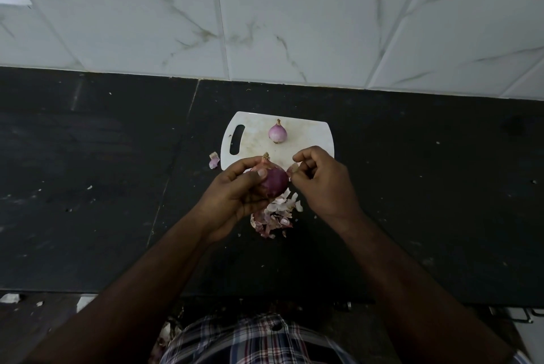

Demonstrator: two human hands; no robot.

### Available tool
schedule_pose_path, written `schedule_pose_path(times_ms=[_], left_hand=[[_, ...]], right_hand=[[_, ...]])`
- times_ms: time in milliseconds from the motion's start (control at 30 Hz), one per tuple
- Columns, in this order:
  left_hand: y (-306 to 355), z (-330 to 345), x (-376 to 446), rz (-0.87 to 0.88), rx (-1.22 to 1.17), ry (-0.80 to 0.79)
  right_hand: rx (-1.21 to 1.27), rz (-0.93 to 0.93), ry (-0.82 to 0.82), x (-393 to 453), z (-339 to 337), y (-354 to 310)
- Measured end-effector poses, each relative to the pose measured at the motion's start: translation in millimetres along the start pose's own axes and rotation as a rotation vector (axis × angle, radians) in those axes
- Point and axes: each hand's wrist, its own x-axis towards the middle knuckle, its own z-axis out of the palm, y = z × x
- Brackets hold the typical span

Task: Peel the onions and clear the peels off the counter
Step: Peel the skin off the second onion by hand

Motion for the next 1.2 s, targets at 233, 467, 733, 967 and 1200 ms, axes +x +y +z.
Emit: schedule_pose_path(times_ms=[233,467,733,967,1200], left_hand=[[0,-5,0,-0.063,-0.061,-0.034],[3,-14,2,-0.132,-0.134,-0.058],[-1,-17,1,-0.068,0.000,-0.155],[5,-10,-3,-0.011,0.089,-0.153],[0,-14,0,0.042,0.193,-0.123]], right_hand=[[-0.013,0.043,-0.012,2,-3,4],[-0.139,0.089,-0.235,0,-9,14],[0.089,-0.023,-0.256,-6,-12,-18],[-0.091,-0.278,-0.227,-9,-10,-25],[-0.081,-0.244,-0.152,-14,-7,-27]])
